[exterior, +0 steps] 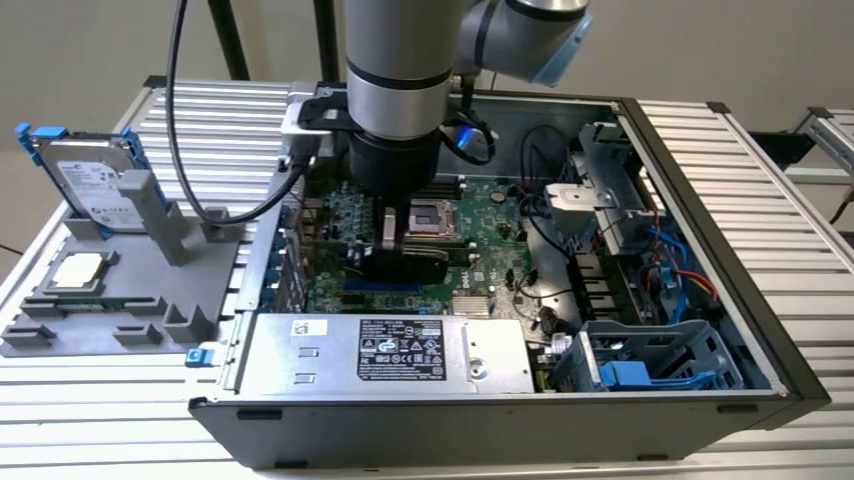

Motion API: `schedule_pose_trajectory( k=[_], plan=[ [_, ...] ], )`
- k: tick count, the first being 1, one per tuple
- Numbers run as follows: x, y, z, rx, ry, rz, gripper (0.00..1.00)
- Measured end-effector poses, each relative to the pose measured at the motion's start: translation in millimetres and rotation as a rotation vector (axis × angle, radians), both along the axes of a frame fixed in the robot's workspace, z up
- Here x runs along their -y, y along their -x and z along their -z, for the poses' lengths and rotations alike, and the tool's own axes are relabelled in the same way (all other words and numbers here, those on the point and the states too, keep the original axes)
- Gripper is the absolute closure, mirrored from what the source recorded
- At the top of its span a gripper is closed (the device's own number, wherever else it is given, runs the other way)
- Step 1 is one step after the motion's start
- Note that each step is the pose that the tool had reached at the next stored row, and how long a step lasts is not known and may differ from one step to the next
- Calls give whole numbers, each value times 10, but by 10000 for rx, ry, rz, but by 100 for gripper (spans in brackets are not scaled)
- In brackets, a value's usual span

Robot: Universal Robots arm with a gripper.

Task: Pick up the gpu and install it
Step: 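Insert the gpu into the slot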

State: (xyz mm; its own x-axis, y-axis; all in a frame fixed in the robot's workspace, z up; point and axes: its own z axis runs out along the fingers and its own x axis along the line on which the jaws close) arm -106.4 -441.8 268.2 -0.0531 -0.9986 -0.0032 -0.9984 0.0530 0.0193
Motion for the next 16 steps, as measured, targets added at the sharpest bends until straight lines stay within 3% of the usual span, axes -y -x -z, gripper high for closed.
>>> schedule_pose_trajectory(
  k=[10, 16],
  plan=[
    [-34, 17, 16, 0, 19, -54, 100],
    [-38, 30, 81, -1, 21, -78, 100]
  ],
)
